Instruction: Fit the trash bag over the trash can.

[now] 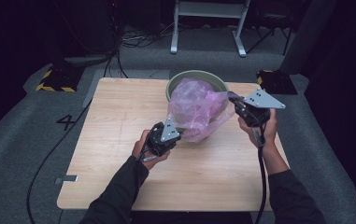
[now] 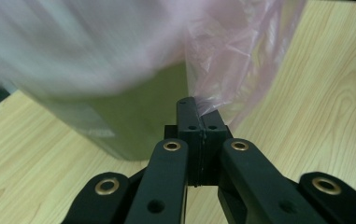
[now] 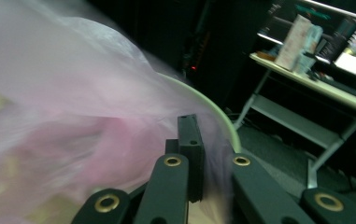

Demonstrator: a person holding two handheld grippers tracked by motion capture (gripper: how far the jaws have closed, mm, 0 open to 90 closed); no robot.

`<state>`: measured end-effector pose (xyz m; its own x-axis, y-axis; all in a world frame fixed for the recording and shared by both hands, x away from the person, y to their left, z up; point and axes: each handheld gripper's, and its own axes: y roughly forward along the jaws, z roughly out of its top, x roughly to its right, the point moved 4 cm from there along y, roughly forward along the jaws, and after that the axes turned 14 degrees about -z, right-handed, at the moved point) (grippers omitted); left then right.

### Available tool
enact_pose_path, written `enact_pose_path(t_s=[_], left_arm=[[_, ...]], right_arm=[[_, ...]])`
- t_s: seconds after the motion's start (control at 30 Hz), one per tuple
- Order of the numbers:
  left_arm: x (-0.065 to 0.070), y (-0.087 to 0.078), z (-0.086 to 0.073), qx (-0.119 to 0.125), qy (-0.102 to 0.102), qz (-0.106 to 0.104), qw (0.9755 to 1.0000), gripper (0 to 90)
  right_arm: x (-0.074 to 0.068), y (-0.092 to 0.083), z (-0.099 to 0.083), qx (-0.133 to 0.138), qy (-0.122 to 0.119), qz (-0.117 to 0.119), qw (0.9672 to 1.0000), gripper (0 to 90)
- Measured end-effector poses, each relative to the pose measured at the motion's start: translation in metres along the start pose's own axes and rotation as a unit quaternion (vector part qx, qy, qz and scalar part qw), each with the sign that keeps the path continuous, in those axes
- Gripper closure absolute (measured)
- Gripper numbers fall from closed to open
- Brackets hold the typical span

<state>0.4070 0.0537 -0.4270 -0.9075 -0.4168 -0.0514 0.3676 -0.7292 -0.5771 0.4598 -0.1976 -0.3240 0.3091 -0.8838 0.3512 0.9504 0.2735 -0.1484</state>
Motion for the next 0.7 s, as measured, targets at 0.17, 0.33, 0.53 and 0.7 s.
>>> enact_pose_path(t_s=[0.17, 0.33, 0.53, 0.7], left_arm=[[-0.01, -0.008, -0.013, 0.011, -0.017, 0.0, 0.9998, 89.6], [-0.012, -0.015, -0.02, 0.027, -0.022, -0.003, 0.9994, 74.6], [-0.01, -0.043, -0.015, 0.086, -0.037, -0.01, 0.9956, 38.2], [0.002, -0.069, 0.003, 0.136, -0.024, -0.027, 0.9901, 17.7]], right_arm=[[0.011, 0.015, -0.012, -0.021, 0.03, -0.005, 0.9993, 90.0], [0.011, 0.016, -0.016, -0.026, 0.036, 0.0, 0.999, 90.0], [0.011, 0.015, -0.019, -0.033, 0.036, 0.008, 0.9988, 90.0], [0.01, 0.015, -0.018, -0.038, 0.034, 0.009, 0.9987, 90.0]])
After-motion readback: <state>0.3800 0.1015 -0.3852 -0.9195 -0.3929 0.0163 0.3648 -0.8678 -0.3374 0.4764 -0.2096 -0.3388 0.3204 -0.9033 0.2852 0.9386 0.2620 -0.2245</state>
